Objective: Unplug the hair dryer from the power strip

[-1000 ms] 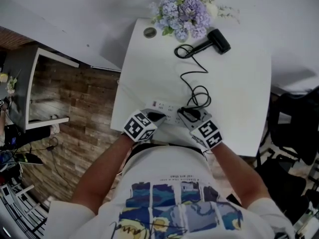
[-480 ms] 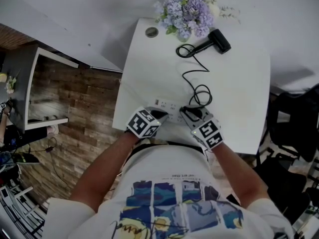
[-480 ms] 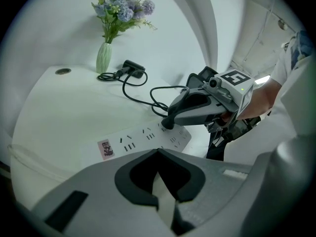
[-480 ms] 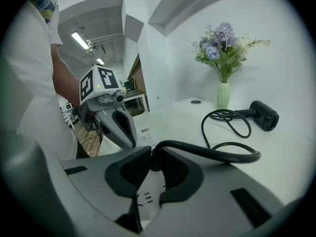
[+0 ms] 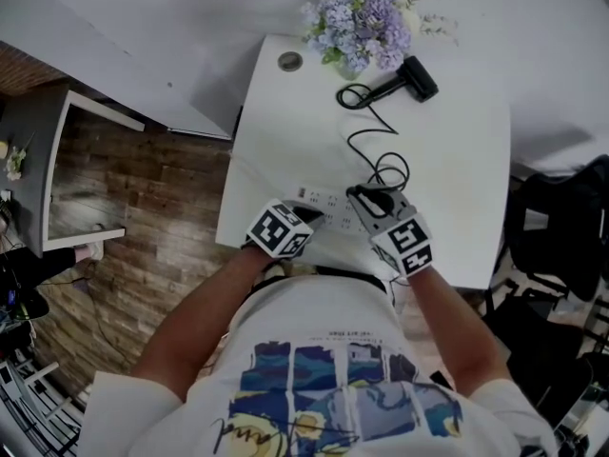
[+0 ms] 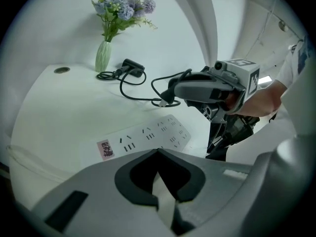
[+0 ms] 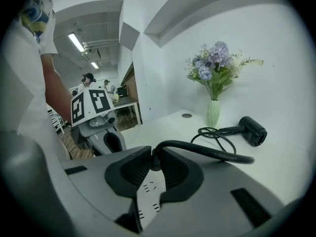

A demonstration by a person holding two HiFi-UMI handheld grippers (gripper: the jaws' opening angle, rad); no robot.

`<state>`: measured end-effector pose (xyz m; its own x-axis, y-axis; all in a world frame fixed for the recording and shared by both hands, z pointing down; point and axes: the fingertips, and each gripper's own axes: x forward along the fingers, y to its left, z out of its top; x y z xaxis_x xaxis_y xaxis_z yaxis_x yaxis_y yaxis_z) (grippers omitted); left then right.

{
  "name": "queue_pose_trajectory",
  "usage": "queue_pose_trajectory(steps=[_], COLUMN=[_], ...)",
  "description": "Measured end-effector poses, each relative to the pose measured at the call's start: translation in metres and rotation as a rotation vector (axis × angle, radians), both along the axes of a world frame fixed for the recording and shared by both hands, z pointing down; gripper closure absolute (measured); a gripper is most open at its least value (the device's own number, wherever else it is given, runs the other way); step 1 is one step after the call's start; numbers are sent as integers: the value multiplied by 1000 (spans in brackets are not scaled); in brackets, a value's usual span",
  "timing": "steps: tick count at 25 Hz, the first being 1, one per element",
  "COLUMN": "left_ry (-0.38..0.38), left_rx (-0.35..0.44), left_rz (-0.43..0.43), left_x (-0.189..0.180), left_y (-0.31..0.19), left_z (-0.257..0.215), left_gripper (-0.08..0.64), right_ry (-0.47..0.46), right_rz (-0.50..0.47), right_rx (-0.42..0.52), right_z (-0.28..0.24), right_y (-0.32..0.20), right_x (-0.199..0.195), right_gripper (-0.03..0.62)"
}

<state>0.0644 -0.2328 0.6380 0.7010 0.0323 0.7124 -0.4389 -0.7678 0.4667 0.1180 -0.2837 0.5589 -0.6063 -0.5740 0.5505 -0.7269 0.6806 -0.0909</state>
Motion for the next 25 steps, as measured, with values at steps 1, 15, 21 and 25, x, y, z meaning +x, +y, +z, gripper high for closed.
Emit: queue_pose_trajectory(steps=[1, 15, 21, 25], left_ry=[1, 2, 2, 2], left_rx=[1, -9, -8, 3], left_rz=[1, 5, 9, 8], left_x=[0, 0, 0, 0], left_y=[0, -2, -1, -1], left_z=[0, -2, -3, -3], left_gripper=[560, 560, 560, 560], right_ry=[-1, -78, -89, -95], right_rz=[5, 58, 76, 87], right_rx=[3, 17, 29, 33], right_z=[-3, -53, -69, -74], right_y=[-2, -6, 2, 6], right_x=[1, 8, 8, 9], right_gripper=[532, 532, 531, 531])
